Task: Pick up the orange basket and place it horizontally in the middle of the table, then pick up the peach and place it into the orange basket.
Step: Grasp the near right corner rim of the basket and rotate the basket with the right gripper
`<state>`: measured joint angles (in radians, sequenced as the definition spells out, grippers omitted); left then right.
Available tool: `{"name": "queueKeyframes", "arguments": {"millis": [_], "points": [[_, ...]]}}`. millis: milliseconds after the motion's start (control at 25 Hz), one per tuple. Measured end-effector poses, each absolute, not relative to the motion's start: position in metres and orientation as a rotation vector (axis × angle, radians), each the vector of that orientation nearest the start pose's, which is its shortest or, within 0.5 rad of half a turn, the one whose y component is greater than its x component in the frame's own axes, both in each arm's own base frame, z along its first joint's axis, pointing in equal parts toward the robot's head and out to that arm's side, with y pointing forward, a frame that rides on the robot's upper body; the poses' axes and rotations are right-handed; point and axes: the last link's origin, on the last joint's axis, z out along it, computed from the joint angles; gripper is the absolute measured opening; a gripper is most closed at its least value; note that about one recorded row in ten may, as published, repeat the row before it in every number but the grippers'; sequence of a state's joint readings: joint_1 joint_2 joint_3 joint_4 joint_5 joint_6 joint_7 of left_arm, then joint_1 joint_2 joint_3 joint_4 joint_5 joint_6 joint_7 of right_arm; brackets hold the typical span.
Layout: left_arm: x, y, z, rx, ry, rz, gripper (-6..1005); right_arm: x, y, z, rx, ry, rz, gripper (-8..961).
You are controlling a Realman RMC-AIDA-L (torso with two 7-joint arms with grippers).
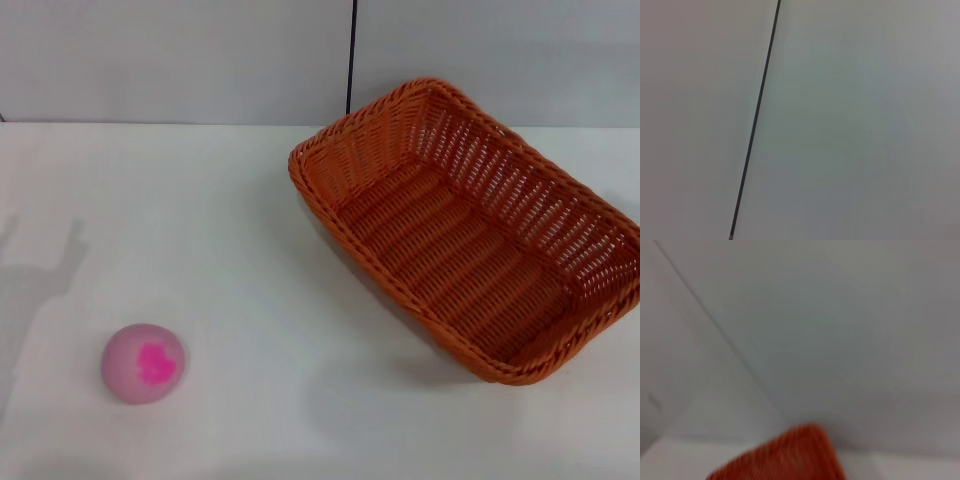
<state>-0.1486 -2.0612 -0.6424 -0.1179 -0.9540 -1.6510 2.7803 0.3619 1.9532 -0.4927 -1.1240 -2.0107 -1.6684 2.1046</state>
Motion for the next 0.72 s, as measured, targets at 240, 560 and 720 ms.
{"name": "queueKeyframes", "arguments": {"millis": [240, 560, 720], "points": [[-0.358, 0.209, 0.017, -1.461, -0.526, -0.963, 828, 0.279, 0.34, 0.159, -2.336, 1.422, 0.339, 816], [-0.36, 0.204, 0.016, -1.459, -0.534, -0.957, 828, 0.265, 0.366, 0.12, -2.391, 1.427, 0.191, 815], [-0.359, 0.204, 0.016, -1.46, -0.533, -0.958, 827, 0.265, 0.374, 0.105, -2.393, 1.425, 0.166, 815]]}}
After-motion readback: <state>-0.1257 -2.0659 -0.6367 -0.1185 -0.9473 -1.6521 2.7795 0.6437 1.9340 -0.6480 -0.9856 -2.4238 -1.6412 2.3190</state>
